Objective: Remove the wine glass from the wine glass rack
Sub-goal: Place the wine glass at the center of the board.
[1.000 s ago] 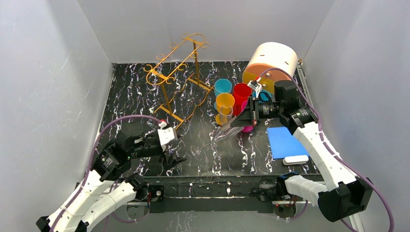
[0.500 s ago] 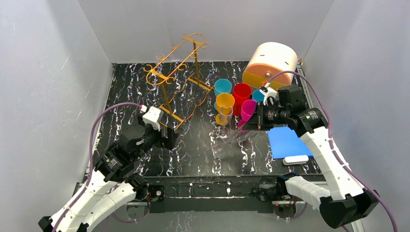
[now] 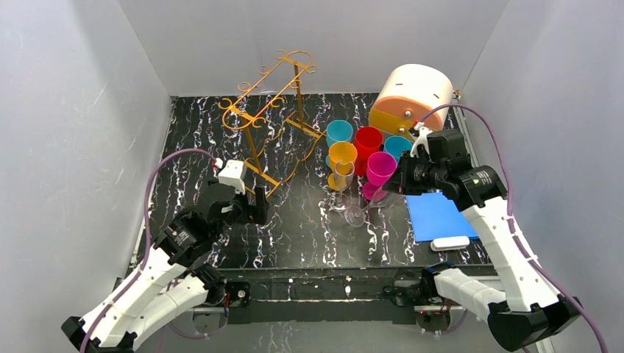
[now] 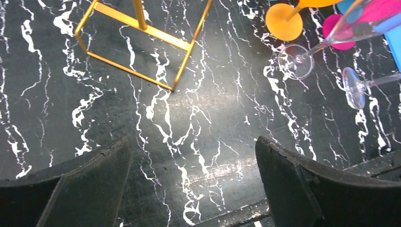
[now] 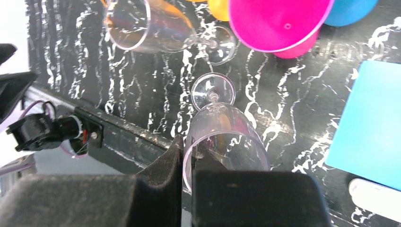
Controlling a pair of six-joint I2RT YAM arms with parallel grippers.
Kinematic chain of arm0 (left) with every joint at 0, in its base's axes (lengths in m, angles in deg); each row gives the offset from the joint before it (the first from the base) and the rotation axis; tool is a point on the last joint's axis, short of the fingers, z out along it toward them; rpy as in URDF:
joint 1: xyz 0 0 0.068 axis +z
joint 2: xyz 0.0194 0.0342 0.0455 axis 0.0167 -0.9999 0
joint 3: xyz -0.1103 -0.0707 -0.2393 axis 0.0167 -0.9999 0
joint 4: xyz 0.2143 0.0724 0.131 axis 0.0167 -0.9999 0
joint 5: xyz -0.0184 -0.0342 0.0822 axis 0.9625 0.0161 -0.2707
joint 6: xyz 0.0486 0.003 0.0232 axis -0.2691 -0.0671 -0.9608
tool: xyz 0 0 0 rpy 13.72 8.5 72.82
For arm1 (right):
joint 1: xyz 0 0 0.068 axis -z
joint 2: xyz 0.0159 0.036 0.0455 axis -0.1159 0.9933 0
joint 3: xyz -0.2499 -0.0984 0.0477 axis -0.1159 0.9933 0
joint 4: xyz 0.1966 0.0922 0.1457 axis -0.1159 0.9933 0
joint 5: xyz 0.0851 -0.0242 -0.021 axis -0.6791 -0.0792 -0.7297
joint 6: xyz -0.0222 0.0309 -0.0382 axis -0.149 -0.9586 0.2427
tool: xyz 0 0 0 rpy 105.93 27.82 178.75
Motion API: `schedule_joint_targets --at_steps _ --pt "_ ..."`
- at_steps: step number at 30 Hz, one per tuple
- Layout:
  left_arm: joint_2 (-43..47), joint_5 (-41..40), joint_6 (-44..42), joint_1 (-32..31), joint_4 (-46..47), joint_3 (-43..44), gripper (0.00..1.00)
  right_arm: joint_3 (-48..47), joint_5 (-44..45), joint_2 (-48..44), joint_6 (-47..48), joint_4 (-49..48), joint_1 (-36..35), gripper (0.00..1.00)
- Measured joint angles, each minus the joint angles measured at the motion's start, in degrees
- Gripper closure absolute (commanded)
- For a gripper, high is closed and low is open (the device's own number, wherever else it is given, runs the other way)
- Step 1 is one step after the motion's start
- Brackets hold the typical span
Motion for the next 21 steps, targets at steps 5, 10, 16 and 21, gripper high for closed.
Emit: schedule_joint_targets --at_steps 5,10,16,21 --pt "-0.68 1.79 1.84 0.00 -0.61 1.36 0.02 -0.63 6.47 1.38 0.44 2.19 -1.53 0.99" --pt "-0.33 1.01 3.45 0.00 -1.01 1.36 0.02 -2.01 11.87 3.26 0.37 2.43 -6.47 0.99" --pt "-1.11 -0.22 4.74 0.00 -1.33 1.38 0.02 -4.72 21.57 8.52 -0.31 2.36 -19.54 0.99" --pt "-1.73 0.28 6.10 0.00 -0.94 1.38 0.02 -7.13 29.31 16.35 -1.42 2.54 -27.71 0.99"
